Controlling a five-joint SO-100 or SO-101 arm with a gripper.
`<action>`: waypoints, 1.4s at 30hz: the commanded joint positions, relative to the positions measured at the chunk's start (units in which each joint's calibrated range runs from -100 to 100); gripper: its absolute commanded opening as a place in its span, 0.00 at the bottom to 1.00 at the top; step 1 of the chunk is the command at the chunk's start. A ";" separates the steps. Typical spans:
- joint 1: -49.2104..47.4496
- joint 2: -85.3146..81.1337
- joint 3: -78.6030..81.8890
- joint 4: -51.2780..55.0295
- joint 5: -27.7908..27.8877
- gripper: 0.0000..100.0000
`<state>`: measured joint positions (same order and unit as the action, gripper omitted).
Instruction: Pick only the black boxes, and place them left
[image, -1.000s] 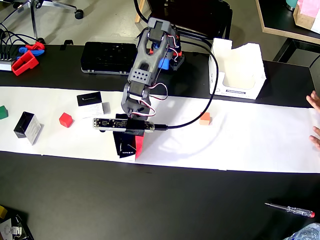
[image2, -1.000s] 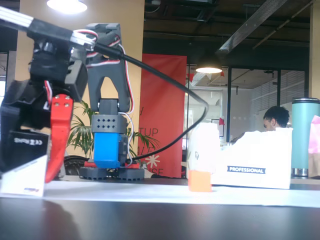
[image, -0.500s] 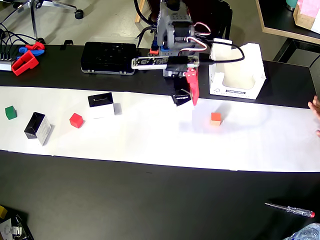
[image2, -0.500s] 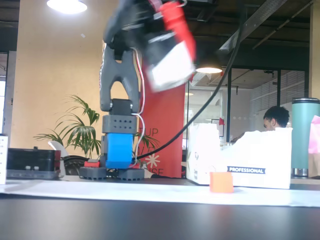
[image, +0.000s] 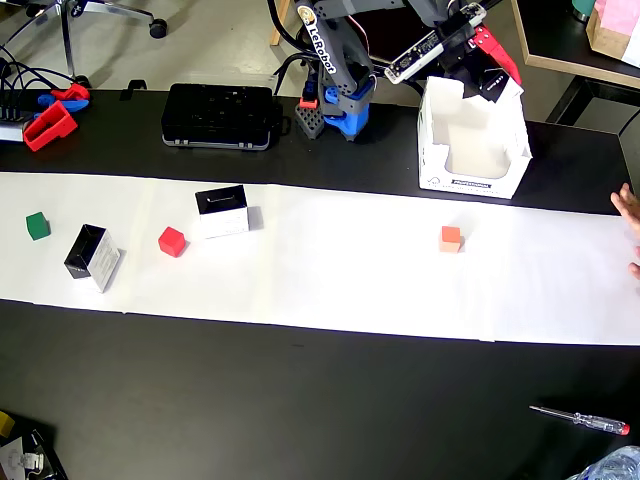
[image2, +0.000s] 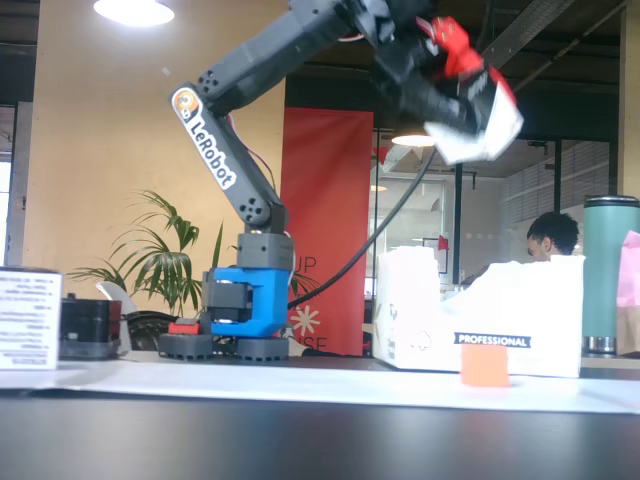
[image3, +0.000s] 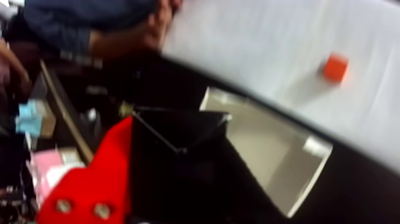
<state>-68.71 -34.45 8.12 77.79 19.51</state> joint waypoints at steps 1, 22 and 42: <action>-9.55 6.92 -7.23 6.31 -6.25 0.12; -4.26 18.93 -13.79 7.43 5.23 0.43; 58.02 10.39 -16.81 7.51 -0.77 0.43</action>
<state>-18.23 -19.61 -6.18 85.05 20.73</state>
